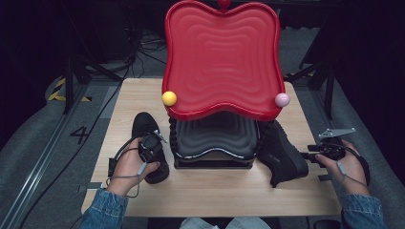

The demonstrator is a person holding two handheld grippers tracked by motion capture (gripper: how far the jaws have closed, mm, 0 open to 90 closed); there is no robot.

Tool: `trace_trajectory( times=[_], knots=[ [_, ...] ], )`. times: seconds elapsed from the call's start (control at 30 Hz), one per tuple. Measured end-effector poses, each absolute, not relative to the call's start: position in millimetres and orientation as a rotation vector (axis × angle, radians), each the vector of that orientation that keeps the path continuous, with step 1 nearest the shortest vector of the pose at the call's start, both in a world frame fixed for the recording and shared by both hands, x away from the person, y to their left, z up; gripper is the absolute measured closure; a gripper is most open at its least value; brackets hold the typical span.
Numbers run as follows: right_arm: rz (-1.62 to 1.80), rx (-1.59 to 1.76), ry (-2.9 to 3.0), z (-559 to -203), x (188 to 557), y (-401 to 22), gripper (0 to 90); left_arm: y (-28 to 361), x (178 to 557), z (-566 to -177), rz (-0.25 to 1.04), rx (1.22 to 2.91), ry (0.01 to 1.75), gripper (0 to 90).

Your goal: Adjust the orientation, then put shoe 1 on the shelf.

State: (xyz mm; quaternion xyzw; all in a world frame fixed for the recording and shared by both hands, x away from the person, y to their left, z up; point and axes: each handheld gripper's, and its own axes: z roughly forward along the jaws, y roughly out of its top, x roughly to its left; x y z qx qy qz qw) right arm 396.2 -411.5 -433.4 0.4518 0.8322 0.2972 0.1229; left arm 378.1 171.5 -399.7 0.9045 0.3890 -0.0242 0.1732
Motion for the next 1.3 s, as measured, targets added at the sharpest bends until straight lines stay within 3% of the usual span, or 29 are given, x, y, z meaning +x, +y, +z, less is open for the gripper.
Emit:
trace_trajectory(
  times=[0.23, 0.4, 1.0, 1.3],
  knots=[
    [0.854, 1.308, 2.439, -436, 397, -411, 43.2, 173, 379, -402, -0.117, 2.541, 1.108, 80.2],
    [0.855, 1.311, 2.434, -436, 397, -412, 43.2, 174, 378, -404, -0.151, 2.51, 1.129, 85.0],
    [0.863, 1.322, 2.421, -438, 395, -411, 42.5, 178, 379, -402, -0.143, 2.508, 1.102, 87.5],
    [0.862, 1.319, 2.419, -437, 394, -412, 42.6, 179, 373, -373, -0.104, 2.518, 1.062, 87.7]
  ],
)
